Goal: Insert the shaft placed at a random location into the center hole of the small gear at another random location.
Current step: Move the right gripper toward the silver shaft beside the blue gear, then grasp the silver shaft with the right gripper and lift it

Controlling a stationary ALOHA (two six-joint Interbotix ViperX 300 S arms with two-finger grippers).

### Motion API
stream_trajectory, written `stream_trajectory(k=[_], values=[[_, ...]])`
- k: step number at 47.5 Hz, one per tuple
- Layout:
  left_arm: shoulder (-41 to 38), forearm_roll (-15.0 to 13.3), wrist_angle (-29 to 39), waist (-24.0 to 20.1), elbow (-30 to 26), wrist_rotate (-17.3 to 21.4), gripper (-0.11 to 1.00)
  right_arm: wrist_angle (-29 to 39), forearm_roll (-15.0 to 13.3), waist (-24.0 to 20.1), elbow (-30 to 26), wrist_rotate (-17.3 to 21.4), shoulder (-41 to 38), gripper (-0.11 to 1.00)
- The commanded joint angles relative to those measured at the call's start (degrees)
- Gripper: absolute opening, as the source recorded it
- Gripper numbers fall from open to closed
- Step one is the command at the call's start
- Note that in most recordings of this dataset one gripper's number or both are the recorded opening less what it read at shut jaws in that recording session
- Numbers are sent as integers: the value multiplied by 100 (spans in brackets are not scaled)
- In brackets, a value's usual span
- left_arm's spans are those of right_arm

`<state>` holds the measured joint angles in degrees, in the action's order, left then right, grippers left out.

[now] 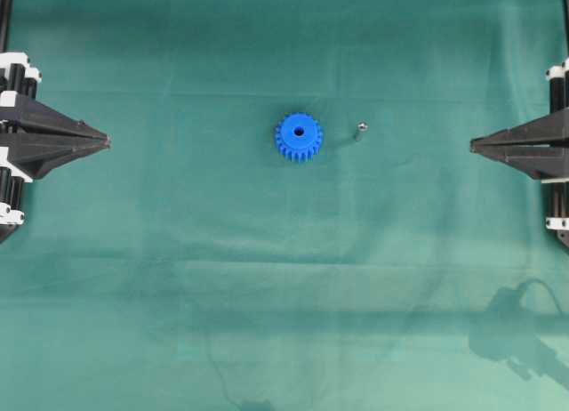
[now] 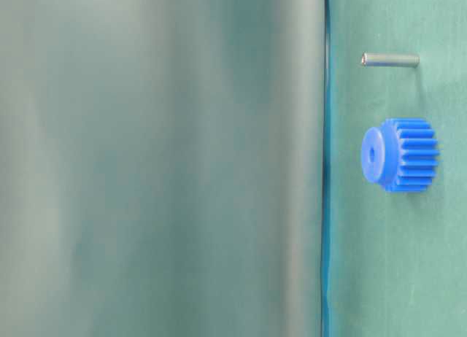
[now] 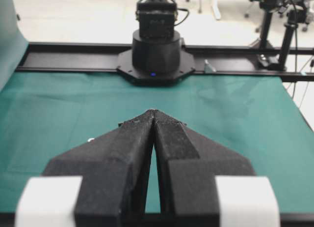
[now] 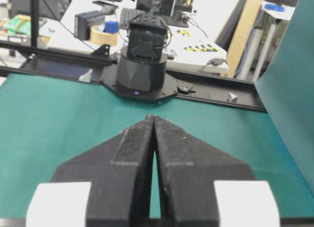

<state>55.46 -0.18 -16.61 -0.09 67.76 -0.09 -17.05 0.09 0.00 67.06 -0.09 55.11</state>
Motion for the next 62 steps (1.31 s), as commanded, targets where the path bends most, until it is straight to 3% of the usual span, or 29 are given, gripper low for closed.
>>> stream_trajectory(k=[1, 8, 20, 28, 32, 39, 41, 48, 62], values=[[-9, -176, 44, -35, -62, 35, 0, -26, -9, 123, -26, -53, -123, 0], [-35, -193, 132, -44, -53, 26, 0, -308, 18, 527, 53, 53, -624, 0], [-18, -193, 132, -53, -26, 26, 0, -1248, 105, 1116, 44, 105, -2232, 0], [9, -193, 141, -79, -9, 26, 0, -1714, 343, 1327, -97, 105, -3454, 3], [18, -193, 141, -97, 18, 26, 0, -1925, 466, 1371, -176, 114, -3999, 22], [18, -193, 141, -158, 53, 26, 0, -2329, 562, 1415, -360, 114, -4869, 67], [18, -202, 141, -176, 70, 26, 0, -2417, 598, 1441, -404, 114, -5071, 74], [18, -211, 149, -193, 123, 18, 0, -2558, 765, 1477, -562, 114, -5695, 65], [53, -211, 272, -255, 149, 0, 0, -2725, 773, 1477, -598, 237, -5994, 63]])
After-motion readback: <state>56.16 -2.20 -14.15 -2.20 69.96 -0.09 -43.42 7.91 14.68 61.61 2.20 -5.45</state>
